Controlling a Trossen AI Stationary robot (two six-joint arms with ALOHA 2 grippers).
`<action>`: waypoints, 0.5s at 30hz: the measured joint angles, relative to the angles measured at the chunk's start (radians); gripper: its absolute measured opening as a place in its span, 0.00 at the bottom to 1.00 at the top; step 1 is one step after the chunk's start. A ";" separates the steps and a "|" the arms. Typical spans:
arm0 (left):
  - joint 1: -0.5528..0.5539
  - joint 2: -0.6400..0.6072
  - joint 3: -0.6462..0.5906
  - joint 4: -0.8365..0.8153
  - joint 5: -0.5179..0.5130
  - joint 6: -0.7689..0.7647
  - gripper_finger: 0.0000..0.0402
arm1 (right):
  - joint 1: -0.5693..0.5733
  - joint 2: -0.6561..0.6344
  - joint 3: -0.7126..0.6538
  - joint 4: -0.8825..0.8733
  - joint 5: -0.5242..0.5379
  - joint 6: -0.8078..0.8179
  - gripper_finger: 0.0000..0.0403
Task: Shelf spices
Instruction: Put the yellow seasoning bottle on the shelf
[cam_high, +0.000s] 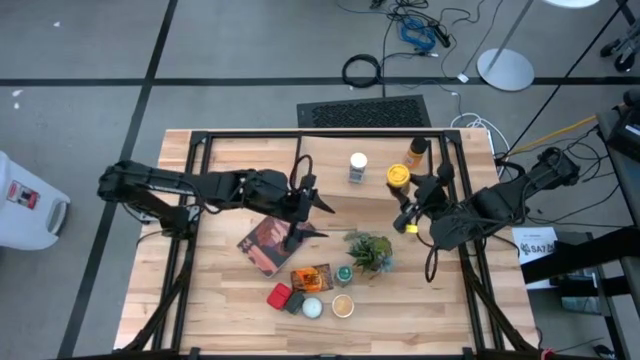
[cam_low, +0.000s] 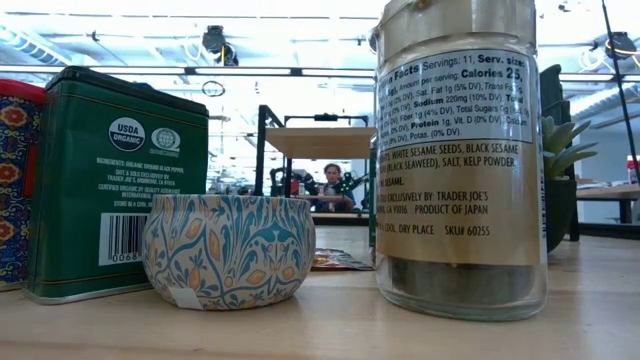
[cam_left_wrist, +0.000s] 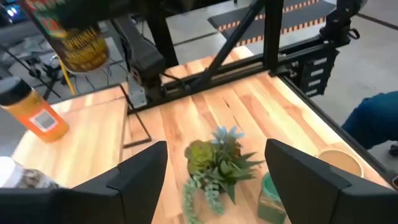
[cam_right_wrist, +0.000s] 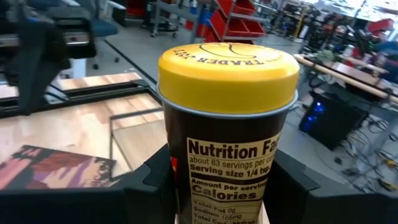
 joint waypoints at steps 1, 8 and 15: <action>0.000 0.000 -0.018 0.024 0.000 -0.004 0.69 | 0.000 -0.003 0.000 -0.031 0.004 0.030 0.39; 0.003 0.001 -0.155 0.187 -0.001 -0.045 0.69 | 0.000 -0.009 -0.021 -0.200 0.076 0.251 0.39; 0.016 0.001 -0.267 0.344 0.000 -0.085 0.69 | 0.000 -0.040 -0.170 -0.175 0.145 0.402 0.39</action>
